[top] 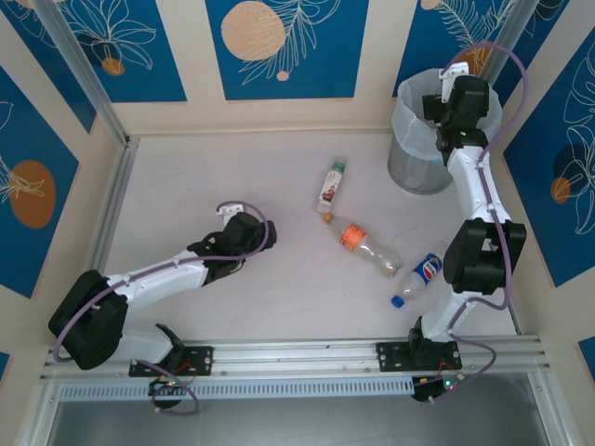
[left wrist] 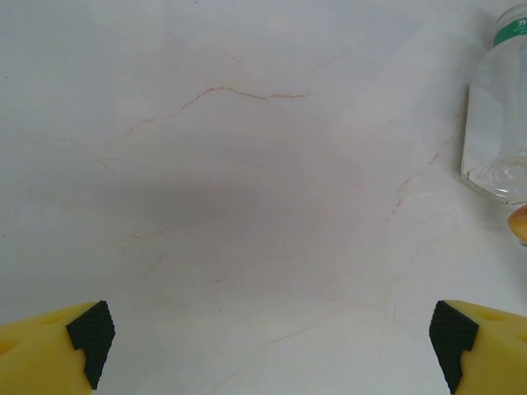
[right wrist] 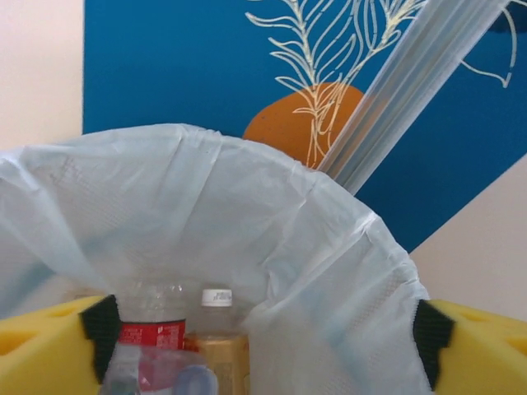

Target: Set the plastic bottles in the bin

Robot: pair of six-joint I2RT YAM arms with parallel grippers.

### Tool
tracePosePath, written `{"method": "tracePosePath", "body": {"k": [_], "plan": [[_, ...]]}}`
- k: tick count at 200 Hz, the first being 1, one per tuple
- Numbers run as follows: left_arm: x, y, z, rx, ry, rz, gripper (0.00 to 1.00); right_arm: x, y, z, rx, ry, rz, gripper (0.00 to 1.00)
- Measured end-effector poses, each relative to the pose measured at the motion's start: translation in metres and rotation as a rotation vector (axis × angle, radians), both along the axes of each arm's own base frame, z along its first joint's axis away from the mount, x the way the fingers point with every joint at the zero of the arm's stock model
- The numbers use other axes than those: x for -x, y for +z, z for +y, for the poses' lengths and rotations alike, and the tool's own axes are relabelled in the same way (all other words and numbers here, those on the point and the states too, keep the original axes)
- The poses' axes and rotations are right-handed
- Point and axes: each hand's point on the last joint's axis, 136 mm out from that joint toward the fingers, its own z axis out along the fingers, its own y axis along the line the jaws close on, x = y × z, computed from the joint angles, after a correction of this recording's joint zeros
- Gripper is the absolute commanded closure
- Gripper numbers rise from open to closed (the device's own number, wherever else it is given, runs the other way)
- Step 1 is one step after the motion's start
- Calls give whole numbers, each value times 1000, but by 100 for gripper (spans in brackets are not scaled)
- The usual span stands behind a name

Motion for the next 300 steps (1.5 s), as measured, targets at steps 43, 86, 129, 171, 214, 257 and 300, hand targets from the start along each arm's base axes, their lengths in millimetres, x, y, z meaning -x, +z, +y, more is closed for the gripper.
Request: {"method": "tracePosePath", "body": {"k": [43, 86, 129, 171, 214, 257, 300], "plan": [[0, -3, -3, 4, -9, 8, 1, 12, -7, 15, -165, 27, 36, 0], [0, 0, -10, 9, -54, 2, 1, 44, 9, 36, -297, 71, 35, 0], [-7, 9, -9, -11, -78, -28, 1, 88, 17, 58, -395, 117, 42, 1], [-15, 25, 2, -5, -71, -80, 1, 128, 10, 86, -484, 218, 94, 0], [-23, 37, 5, 42, -88, -114, 0, 170, -21, 134, -617, 384, 218, 0], [-21, 42, 13, 45, -97, -137, 1, 197, -98, 180, -671, 452, 544, 0], [-24, 48, 27, 60, -56, -153, 1, 214, -165, 209, -608, 511, 808, 2]]}}
